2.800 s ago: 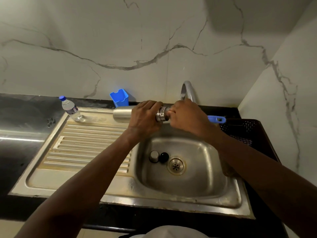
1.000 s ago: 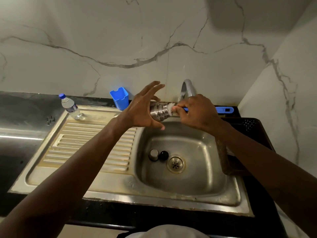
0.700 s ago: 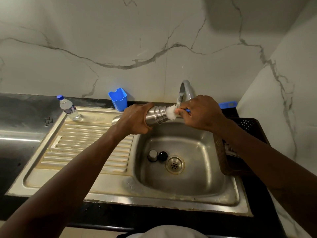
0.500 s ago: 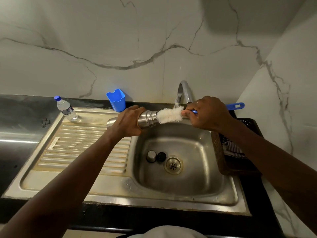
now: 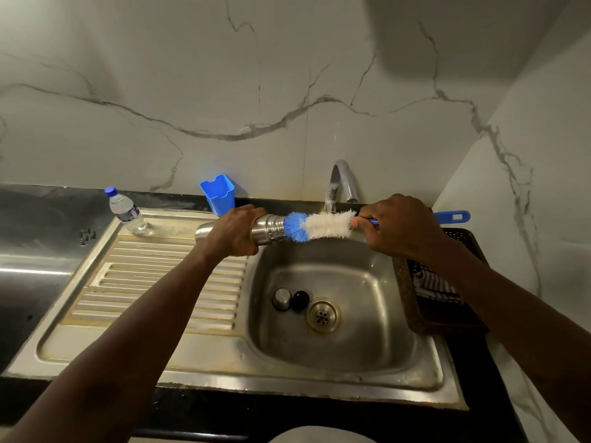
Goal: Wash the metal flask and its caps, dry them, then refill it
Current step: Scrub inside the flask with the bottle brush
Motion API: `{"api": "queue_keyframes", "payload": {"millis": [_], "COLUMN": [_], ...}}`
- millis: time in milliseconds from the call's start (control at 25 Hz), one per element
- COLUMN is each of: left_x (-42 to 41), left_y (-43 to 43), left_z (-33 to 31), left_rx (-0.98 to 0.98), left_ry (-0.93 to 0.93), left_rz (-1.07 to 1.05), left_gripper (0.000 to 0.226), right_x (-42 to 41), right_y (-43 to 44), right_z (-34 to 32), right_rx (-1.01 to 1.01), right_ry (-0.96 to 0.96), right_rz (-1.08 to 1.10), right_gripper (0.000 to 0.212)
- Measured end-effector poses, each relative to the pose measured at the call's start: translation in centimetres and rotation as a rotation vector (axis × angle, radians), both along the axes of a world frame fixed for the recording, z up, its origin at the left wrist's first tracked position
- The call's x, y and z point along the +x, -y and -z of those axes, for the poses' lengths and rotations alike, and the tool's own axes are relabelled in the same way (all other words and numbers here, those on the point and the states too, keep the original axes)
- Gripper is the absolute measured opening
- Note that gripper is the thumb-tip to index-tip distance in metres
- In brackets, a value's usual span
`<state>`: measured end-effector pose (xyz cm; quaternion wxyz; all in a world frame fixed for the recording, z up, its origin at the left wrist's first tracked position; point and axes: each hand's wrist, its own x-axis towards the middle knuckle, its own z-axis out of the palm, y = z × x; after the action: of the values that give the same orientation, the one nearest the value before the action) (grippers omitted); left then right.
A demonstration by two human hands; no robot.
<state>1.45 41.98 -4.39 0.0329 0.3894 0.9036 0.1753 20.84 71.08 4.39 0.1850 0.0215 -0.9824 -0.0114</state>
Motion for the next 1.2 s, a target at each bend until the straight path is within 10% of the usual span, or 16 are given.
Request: {"api": "queue_keyframes", "payload": {"millis": [720,1200], "left_x": [-0.1,3.4], "left_y": [2.7,-2.8], "left_z": [0.5,-1.4], "left_rx": [-0.096,0.037], "left_ry": [-0.03,0.305], "left_rz": [-0.174,-0.213], "left_gripper": [0.059,0.077], "right_x": [2.1,2.4], "right_y": [-2.3,4.0], "right_z": [-2.2,-0.3], "right_rx": [-0.171,-0.4], "right_ry": [0.063,-0.128], "right_rz": [0.105,0.141], "right_gripper": [0.024,0.014]}}
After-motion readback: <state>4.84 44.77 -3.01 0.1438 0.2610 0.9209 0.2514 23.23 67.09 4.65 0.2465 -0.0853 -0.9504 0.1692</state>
